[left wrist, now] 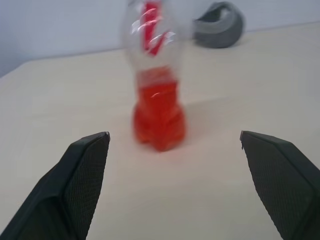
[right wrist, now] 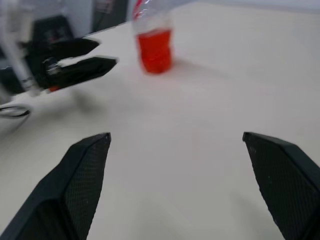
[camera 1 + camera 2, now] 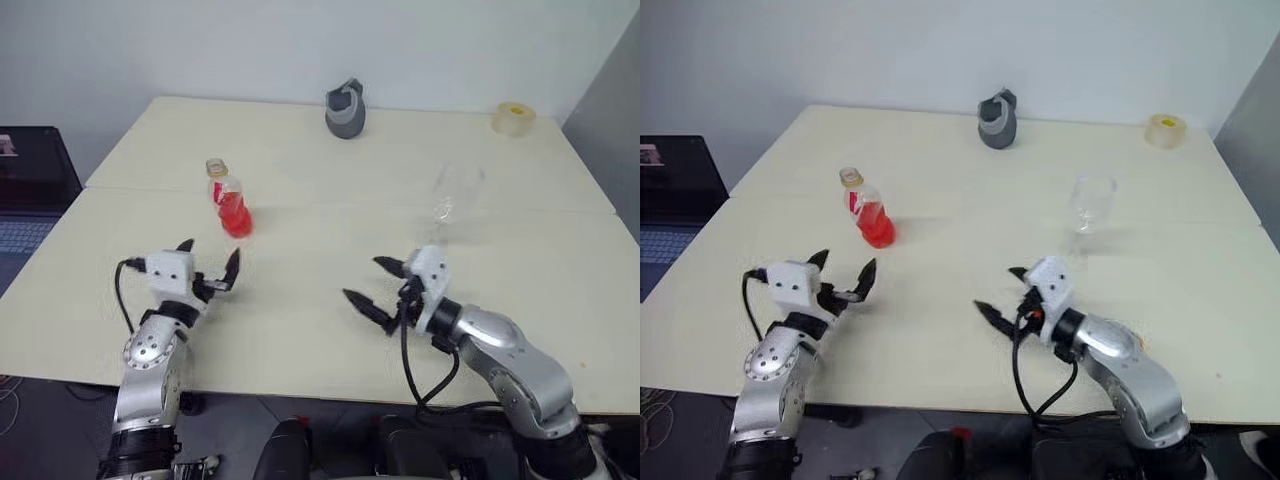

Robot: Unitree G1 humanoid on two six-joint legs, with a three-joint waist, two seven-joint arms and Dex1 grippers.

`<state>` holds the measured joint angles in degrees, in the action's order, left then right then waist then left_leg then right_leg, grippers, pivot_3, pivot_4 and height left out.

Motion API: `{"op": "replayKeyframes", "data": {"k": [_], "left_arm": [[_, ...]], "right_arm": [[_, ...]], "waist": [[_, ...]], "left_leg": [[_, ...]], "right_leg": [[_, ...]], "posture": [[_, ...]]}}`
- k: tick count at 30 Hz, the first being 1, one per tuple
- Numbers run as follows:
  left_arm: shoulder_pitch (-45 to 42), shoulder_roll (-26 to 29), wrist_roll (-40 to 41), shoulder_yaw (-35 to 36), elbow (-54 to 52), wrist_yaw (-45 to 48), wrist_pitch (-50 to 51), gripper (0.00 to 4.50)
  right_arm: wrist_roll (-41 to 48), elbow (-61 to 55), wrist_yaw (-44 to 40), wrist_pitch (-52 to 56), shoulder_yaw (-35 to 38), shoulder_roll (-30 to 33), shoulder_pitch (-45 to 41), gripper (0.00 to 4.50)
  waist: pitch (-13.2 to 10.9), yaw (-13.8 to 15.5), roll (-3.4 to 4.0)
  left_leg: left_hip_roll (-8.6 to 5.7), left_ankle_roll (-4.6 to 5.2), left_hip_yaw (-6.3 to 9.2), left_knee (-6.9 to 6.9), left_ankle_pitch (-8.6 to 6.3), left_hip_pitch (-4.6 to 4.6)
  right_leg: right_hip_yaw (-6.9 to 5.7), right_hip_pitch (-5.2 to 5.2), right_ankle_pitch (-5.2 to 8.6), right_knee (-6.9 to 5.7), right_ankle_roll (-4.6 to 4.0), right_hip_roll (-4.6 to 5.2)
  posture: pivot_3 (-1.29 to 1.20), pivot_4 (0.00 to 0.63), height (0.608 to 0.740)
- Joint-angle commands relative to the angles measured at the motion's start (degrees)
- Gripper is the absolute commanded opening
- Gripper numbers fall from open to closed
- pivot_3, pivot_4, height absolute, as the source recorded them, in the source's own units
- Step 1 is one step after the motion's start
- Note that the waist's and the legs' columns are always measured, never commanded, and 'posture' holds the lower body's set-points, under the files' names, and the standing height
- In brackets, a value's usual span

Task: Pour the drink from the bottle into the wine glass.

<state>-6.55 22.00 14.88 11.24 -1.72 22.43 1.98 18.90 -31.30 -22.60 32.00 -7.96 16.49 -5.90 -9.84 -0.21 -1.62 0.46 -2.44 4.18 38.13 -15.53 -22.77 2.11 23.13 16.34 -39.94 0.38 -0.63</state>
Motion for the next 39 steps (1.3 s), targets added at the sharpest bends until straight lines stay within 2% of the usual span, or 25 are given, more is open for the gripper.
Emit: {"op": "replayKeyframes", "data": {"k": [1,6,10,13,18,23,35,39], "left_arm": [[-4.6,1.5,5.8,-3.3,-4.8,6.8,7.5,4.48],[-10.0,3.7,9.6,-7.8,-6.2,16.1,13.4,4.48],[-13.7,6.6,11.7,-12.2,-5.2,26.7,16.3,4.48],[-15.5,8.1,11.8,-14.4,-3.7,32.5,16.3,4.48],[-18.8,10.7,6.4,-18.0,0.0,39.3,10.4,4.48],[-19.5,10.5,4.8,-18.4,1.9,40.9,7.9,4.48],[-18.9,10.0,3.8,-17.3,2.8,40.1,6.3,4.48],[-19.1,10.3,3.4,-17.3,3.2,40.1,5.8,4.5]], "right_arm": [[-4.5,-0.4,6.1,-7.5,4.5,-1.9,3.5,4.5],[-8.2,2.9,10.4,-10.4,4.6,-5.0,4.8,4.5],[-11.5,9.6,13.3,-14.0,4.0,-7.8,1.1,4.5],[-11.5,14.4,14.5,-15.9,4.9,-10.4,-1.8,4.5],[-12.9,25.9,15.3,-21.7,6.7,-11.1,-8.2,4.5],[-14.8,34.6,17.4,-25.9,9.1,-10.2,-13.0,4.5],[-13.5,44.8,17.6,-31.0,11.8,-10.7,-19.3,4.5],[-13.2,47.0,17.5,-32.1,12.5,-10.7,-20.7,3.67]], "waist": [[0.0,0.0,0.02],[0.0,-1.4,0.03],[0.0,-1.8,0.06],[0.0,-1.8,0.08],[0.0,-1.7,0.09],[-0.1,-1.7,0.12],[-0.1,-1.7,0.13],[-0.1,-1.7,0.13]], "left_leg": [[-0.01,0.0,-0.02,0.0,0.0,0.0],[0.09,-0.02,-0.21,-0.14,0.01,0.11],[0.2,-0.01,-0.23,-0.19,0.01,0.22],[0.2,-0.01,-0.3,-0.2,0.0,0.25],[0.14,-0.01,-0.45,-0.19,0.0,0.21],[0.17,0.0,-0.57,-0.19,0.0,0.2],[0.18,0.01,-0.57,-0.19,0.0,0.2],[0.18,0.01,-0.57,-0.19,0.0,0.19]], "right_leg": [[0.0,0.0,0.0,0.0,0.0,-0.02],[0.21,0.04,0.01,0.01,-0.02,-0.11],[0.23,0.04,0.04,-0.06,-0.08,-0.26],[0.26,0.04,0.05,-0.07,-0.11,-0.29],[0.32,0.05,0.06,-0.02,-0.12,-0.26],[0.35,0.07,0.06,-0.03,-0.13,-0.25],[0.37,0.08,0.05,-0.05,-0.14,-0.24],[0.37,0.09,0.05,-0.05,-0.14,-0.24]], "posture": [[0.0,0.15,0.74],[0.0,0.15,0.74],[0.0,0.15,0.74],[0.0,0.15,0.74],[0.0,0.15,0.74],[0.0,0.15,0.74],[0.0,0.15,0.74],[0.0,0.15,0.74]]}}
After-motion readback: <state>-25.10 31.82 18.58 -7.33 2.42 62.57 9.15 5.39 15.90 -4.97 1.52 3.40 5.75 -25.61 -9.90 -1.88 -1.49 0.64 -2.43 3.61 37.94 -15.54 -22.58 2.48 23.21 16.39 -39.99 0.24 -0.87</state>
